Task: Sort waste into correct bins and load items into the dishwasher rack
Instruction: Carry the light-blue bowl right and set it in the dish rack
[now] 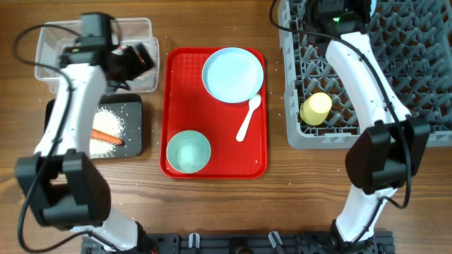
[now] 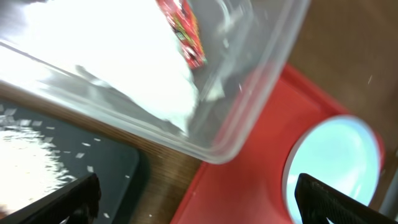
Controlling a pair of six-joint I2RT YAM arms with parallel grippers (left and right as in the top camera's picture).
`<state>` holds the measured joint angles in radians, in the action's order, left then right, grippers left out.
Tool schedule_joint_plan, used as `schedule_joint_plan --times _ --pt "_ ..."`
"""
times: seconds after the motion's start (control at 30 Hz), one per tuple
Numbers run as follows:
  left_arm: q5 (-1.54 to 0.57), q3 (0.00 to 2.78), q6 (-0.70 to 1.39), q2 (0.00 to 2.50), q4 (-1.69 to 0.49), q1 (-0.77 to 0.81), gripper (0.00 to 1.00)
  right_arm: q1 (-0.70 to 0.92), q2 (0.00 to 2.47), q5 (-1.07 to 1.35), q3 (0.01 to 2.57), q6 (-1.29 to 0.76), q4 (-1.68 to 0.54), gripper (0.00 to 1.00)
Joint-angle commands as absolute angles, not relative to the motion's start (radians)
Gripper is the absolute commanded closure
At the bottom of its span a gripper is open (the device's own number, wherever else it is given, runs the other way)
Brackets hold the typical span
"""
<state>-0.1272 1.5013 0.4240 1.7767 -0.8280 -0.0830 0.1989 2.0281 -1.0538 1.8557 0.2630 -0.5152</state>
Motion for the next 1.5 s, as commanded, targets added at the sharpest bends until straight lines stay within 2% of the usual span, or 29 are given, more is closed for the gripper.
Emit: schedule_joint_plan --times 0.0,0.4,0.7,0.97,1.17,1.47 --pt "-0.137 1.520 0.484 1.748 -0.830 -0.131 0.00 0.191 2.057 -1.100 1.855 0.288 -0.509 0.96" --pt "-0.137 1.520 0.483 1.748 -0.852 -0.136 0.00 0.168 2.088 -0.995 1.757 0.283 -0.536 0.96" --pt "-0.137 1.520 0.483 1.748 -0.852 -0.136 0.00 0.154 2.089 -0.912 1.731 0.197 -0.523 0.96" --pt "-0.137 1.520 0.483 1.748 -0.852 -0.136 0.00 0.159 2.090 -0.913 1.707 0.184 -0.536 0.96" --pt "-0.137 1.520 0.483 1.748 -0.852 -0.136 0.00 0.155 2.090 -0.999 1.707 0.189 -0.484 0.96" --pt "-0.137 1.520 0.483 1.748 -0.852 -0.136 0.00 0.159 2.105 -1.011 1.707 0.188 -0.535 0.95"
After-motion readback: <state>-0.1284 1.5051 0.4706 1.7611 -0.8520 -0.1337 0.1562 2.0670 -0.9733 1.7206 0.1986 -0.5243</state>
